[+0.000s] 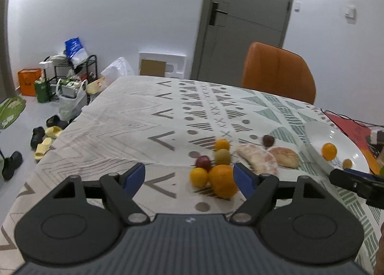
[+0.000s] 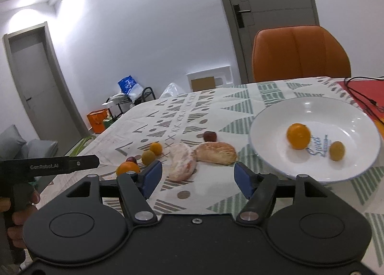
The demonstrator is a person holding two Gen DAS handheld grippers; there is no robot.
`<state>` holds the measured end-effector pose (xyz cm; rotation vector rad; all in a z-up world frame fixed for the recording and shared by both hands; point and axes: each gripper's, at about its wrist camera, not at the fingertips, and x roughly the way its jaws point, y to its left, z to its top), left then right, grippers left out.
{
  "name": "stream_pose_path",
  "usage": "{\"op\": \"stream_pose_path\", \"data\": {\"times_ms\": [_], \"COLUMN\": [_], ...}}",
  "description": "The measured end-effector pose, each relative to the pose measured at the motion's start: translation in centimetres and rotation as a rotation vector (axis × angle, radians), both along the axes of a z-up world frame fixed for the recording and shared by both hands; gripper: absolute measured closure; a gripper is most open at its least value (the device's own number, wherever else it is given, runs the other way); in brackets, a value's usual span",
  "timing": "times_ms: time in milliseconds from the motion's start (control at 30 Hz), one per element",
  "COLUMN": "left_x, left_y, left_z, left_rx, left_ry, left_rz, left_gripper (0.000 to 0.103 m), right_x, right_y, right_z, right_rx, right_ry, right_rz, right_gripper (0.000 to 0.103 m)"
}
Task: Organize fruits
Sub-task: 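Withdraw both open tools from the plate back to the fruit cluster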
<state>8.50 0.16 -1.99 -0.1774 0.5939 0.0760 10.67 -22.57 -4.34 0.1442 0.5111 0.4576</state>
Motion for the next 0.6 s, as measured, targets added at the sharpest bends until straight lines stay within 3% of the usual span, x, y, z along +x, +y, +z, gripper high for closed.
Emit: {"op": "stream_pose_path", "data": {"times_ms": [600], "left_x": [1.3], "left_y": [2.0], "left_z": [-1.8], "left_rx": [-0.038], "left_ry": [0.021], "left_rz": [0.028], "left_gripper": [0.027], "right_x": [2.4], "right_y": [2.8], "right_z": [-1.0], "right_rx": [-0.050], "right_ry": [0.036], "right_rz": [0.046], "right_gripper": [0.037]}}
